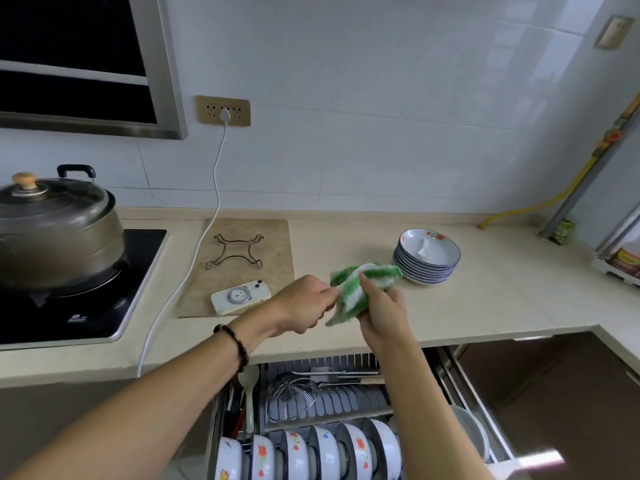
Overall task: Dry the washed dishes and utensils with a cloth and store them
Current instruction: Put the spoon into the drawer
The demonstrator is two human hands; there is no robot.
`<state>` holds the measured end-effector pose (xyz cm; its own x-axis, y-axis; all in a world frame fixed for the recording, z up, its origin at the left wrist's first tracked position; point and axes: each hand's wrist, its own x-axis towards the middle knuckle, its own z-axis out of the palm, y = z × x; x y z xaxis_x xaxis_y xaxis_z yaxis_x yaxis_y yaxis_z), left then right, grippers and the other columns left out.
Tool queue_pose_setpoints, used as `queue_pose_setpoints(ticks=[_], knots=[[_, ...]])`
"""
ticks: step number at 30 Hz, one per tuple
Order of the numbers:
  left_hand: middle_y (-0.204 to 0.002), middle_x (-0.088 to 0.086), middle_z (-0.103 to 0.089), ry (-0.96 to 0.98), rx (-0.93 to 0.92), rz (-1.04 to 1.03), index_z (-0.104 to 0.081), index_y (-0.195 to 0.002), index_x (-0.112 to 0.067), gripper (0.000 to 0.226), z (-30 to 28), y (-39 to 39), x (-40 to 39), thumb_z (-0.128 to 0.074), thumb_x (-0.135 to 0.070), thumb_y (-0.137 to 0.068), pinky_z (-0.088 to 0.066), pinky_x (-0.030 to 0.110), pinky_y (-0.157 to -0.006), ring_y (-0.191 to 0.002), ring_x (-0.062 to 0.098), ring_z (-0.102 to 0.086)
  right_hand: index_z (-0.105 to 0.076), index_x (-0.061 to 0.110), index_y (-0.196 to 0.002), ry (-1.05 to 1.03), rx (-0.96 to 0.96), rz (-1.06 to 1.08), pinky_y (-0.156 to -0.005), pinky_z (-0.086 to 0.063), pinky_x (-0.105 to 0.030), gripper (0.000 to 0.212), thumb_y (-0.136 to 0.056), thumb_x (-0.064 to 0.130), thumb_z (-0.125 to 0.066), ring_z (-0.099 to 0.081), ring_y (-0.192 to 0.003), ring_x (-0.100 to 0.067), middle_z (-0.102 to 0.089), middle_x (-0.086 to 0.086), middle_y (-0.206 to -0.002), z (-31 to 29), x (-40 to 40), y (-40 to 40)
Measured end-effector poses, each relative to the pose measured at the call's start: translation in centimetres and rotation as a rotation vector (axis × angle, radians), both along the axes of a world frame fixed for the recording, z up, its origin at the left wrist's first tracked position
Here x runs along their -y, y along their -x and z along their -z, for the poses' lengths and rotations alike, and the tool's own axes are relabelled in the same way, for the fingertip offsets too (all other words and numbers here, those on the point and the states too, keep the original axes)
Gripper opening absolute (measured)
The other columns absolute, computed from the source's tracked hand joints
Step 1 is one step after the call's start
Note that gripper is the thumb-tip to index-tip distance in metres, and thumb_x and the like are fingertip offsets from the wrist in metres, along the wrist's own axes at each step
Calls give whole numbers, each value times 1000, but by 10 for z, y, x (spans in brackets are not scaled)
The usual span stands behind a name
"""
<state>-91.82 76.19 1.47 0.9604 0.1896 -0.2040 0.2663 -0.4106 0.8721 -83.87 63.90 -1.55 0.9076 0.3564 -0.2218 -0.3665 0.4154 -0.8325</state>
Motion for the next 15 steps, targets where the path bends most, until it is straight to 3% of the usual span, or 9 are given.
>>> queue_pose_setpoints(ticks=[3,6,8,10,12,15], knots=[[-52,-3,-28,-112,-14,58,-37,-60,-17,44,-2,2,-4,-41,-18,-104,-18,20,-40,-42,11,-22,-63,11,-98,261,288,-72,-68,-57,-28,17,-95,-5,-59,-71,-79,-18,-75,-1,-81,2,17,-8],[-54,-1,-31,-298,-34,121,-35,-58,-15,46,1,3,-7,-41,-20,-104,-22,28,-46,-46,13,-26,-68,23,-101,672,670,-164,-71,-55,-22,41,-88,-13,-56,-66,-82,-15,-71,0,-87,7,29,-23],[-56,1,-33,-396,-54,135,-35,-58,-14,49,8,4,-4,-39,-23,-106,-23,32,-52,-50,15,-28,-69,22,-114,969,950,-245,-70,-54,-29,54,-80,-13,-47,-66,-80,-20,-71,-4,-89,15,34,-26],[-56,1,-35,-410,-81,104,-36,-58,-14,49,20,7,2,-38,-24,-106,-24,32,-52,-50,16,-29,-69,19,-121,1132,1135,-255,-70,-53,-38,58,-75,-10,-48,-63,-78,-27,-70,-8,-88,27,38,-28],[-56,1,-38,-340,-138,33,-42,-61,-14,46,42,14,4,-38,-24,-105,-27,31,-52,-49,16,-33,-67,19,-122,1147,1009,-209,-75,-52,-38,53,-80,-7,-49,-63,-83,-28,-70,-8,-92,38,46,-25],[-57,0,-42,-135,-238,-134,-52,-72,-13,36,95,31,1,-41,-25,-104,-30,27,-50,-48,16,-38,-64,16,-110,1110,667,-149,-79,-51,-38,24,-93,5,-52,-64,-89,-27,-68,-6,-92,64,62,-19]])
